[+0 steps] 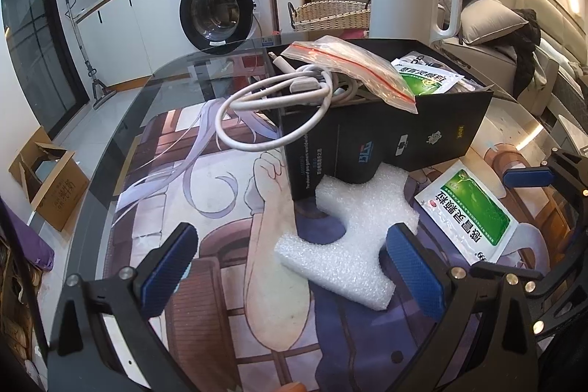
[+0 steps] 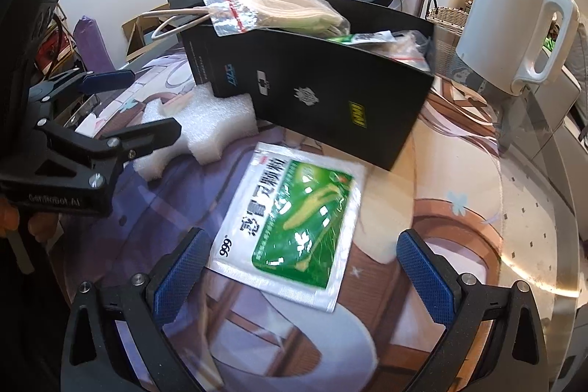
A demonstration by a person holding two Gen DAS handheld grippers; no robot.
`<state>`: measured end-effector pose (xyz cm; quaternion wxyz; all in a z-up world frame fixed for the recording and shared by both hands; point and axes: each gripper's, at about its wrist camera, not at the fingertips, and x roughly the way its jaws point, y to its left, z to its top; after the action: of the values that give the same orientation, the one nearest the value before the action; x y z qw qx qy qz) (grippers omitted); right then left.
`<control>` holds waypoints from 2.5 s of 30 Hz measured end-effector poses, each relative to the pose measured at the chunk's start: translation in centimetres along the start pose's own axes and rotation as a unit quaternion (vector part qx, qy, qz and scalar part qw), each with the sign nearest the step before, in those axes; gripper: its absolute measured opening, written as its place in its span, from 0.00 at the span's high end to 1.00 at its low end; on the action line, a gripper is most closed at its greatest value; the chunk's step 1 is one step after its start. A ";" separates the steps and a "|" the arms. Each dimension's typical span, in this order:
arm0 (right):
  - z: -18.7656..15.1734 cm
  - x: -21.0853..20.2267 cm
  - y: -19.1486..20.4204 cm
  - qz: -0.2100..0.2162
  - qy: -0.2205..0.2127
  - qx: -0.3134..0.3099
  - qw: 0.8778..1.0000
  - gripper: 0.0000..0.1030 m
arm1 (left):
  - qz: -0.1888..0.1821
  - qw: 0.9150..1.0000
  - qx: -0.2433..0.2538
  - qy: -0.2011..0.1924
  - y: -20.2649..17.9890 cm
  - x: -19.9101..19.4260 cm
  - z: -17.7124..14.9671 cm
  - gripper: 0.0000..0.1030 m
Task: Organize soft objects
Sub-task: 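Grasp the second green medicine packet with the right tool, then grasp the white foam piece with the left tool while the right tool holds the packet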
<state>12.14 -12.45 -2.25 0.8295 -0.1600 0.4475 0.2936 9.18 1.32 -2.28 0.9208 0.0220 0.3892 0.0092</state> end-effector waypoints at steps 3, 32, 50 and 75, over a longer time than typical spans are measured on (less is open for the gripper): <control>-0.4 -0.2 -0.8 0.002 0.001 -0.002 1.000 0.01 | -0.002 1.000 0.002 0.002 -0.2 0.1 -0.1 0.00; 0.3 -0.5 -0.1 0.034 -0.008 -0.039 0.999 0.34 | -0.017 1.000 0.011 0.012 -0.9 0.4 0.0 0.00; -0.2 -1.4 1.0 0.038 -0.029 -0.052 0.997 0.67 | -0.036 0.999 0.003 0.007 -0.9 -0.1 0.3 0.00; -0.7 -2.8 -0.1 0.047 -0.052 -0.035 0.997 0.67 | -0.073 0.996 0.034 0.047 -3.8 1.8 0.9 0.20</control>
<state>10.52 -13.85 -0.26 0.8307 -0.1521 0.4002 0.3557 11.08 -2.44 -3.15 0.8984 0.0249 0.4328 -0.0700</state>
